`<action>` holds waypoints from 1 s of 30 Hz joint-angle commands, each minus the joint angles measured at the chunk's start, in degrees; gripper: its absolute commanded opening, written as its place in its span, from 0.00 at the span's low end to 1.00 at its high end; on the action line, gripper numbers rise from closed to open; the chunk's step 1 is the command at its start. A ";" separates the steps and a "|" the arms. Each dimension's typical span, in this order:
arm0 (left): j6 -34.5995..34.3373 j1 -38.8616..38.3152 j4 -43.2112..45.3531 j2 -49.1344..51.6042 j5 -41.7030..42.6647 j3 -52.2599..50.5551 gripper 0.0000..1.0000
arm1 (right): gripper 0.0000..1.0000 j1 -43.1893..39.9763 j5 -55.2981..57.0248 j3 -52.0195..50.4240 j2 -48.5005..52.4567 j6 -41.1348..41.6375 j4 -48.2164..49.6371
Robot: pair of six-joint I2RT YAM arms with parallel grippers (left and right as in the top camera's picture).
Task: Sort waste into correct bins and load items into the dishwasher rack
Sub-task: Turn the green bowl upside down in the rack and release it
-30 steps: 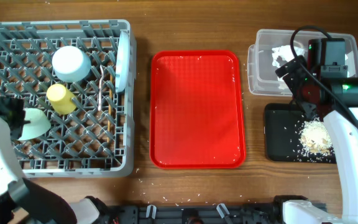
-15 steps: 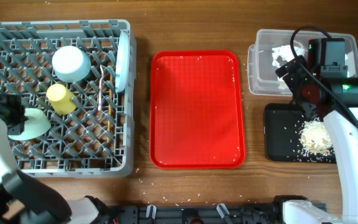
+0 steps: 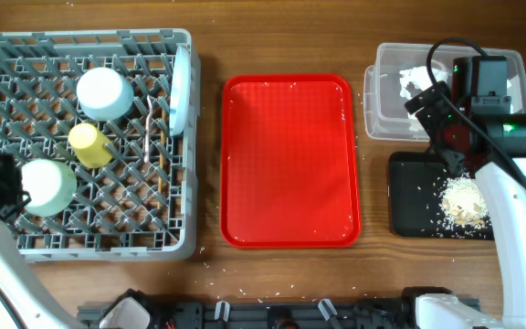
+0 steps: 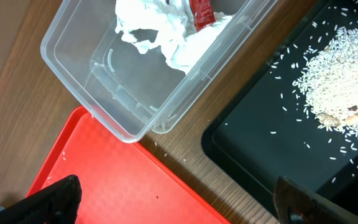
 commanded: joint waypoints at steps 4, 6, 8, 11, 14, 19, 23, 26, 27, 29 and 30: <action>24.85 -16.87 -0.15 -4.50 32.59 -0.13 0.11 | 1.00 -0.13 1.40 0.59 0.22 -0.59 0.15; 26.08 -23.54 -0.28 -5.92 31.65 -0.13 0.11 | 1.00 -0.13 1.40 0.59 0.22 -0.59 0.15; 25.99 -27.74 0.79 -9.03 30.62 -0.13 0.11 | 1.00 -0.13 1.40 0.59 0.22 -0.57 0.17; 25.14 -28.15 0.00 -14.27 23.45 -0.13 0.11 | 1.00 -0.13 1.40 0.59 0.22 -0.59 0.15; 23.41 -28.15 -2.14 -22.99 12.22 -0.13 0.11 | 1.00 -0.13 1.40 0.59 0.22 -0.59 0.15; 23.39 -28.15 -5.64 -34.64 9.94 -0.13 1.00 | 1.00 -0.13 1.38 0.59 0.22 -0.61 0.17; 23.41 -28.15 -11.72 -36.22 9.92 -0.13 1.00 | 1.00 -0.13 1.40 0.59 0.22 -0.59 0.17; 23.43 -28.15 -15.26 -36.22 9.94 -0.13 1.00 | 1.00 -0.13 1.40 0.59 0.22 -0.61 0.17; 23.41 -28.15 -15.67 -36.22 9.94 -0.13 1.00 | 1.00 -0.13 1.40 0.59 0.22 -0.59 0.17; 23.41 -28.15 -15.72 -36.24 9.94 -0.13 1.00 | 1.00 -0.13 1.40 0.59 0.22 -0.59 0.17; 23.45 -28.15 -16.48 -36.22 9.94 -0.13 1.00 | 1.00 -0.13 1.40 0.59 0.22 -0.59 0.15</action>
